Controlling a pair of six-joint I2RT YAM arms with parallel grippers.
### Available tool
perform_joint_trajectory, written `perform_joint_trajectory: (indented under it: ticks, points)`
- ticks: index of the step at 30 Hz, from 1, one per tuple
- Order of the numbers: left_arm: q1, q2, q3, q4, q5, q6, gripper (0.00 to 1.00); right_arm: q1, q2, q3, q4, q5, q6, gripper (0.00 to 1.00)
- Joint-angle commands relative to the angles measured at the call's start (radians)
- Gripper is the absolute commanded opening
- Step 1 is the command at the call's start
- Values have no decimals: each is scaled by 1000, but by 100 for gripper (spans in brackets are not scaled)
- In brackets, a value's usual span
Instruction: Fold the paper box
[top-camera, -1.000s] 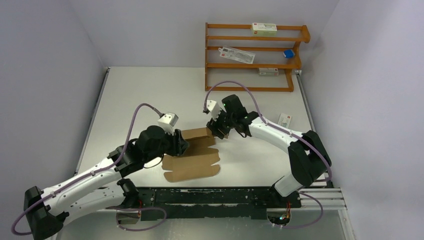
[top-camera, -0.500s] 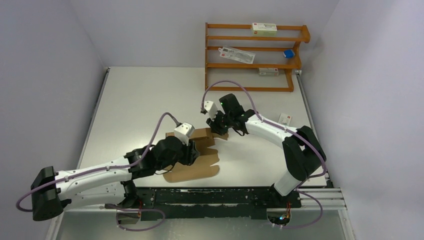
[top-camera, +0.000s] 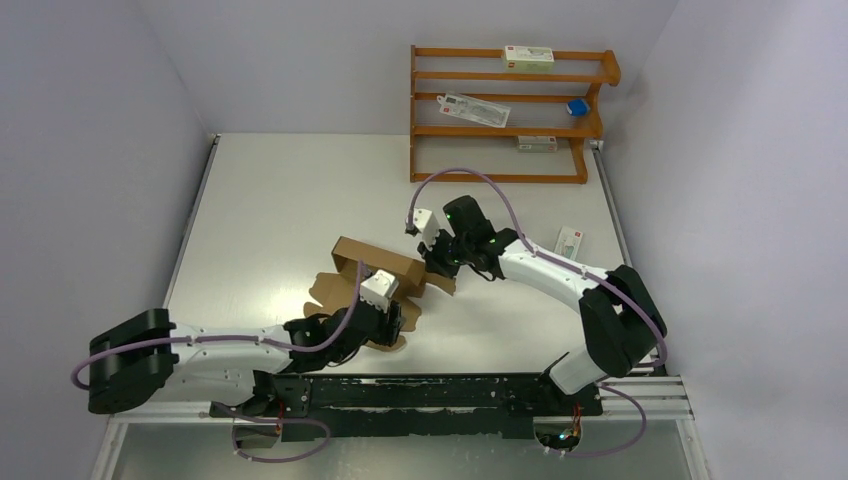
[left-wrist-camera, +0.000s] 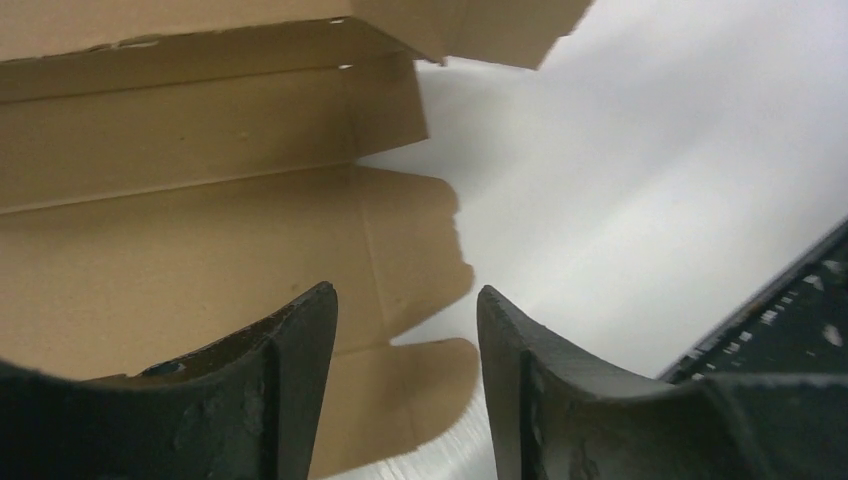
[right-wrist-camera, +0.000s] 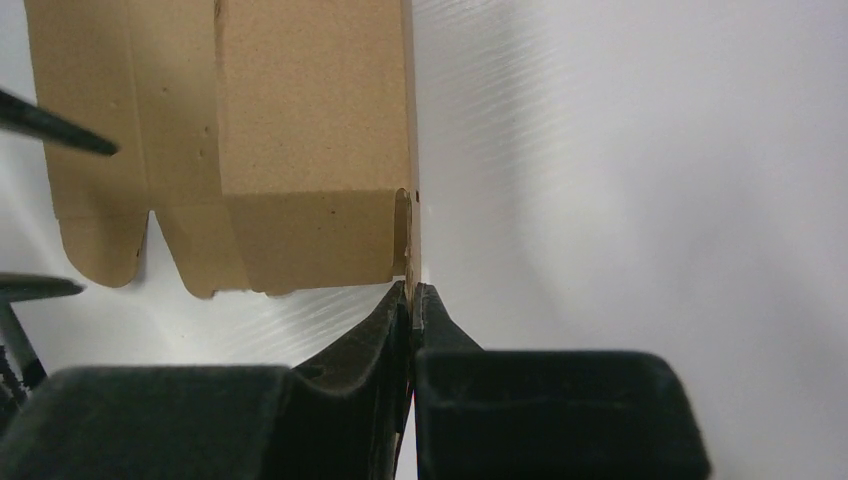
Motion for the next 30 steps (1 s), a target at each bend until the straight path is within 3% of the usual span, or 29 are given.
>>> perform_joint_trajectory:
  ticks: [1, 9, 12, 18, 30]
  points:
    - [-7, 52, -51, 258, -130, 78, 61, 7, -33, -8, 0, -13, 17, 5]
    - [-8, 219, -86, 577, -156, 192, 67, 9, -29, -8, 3, -17, 29, 3]
    - [-14, 298, -90, 692, -154, 217, 77, 8, -29, -8, 4, -21, 33, 3]
    - [-32, 493, -78, 914, -257, 243, 79, 10, -28, -4, -1, -37, 33, 2]
    - [-40, 682, -50, 1060, -363, 260, 76, 12, -32, -5, -2, -56, 32, 0]
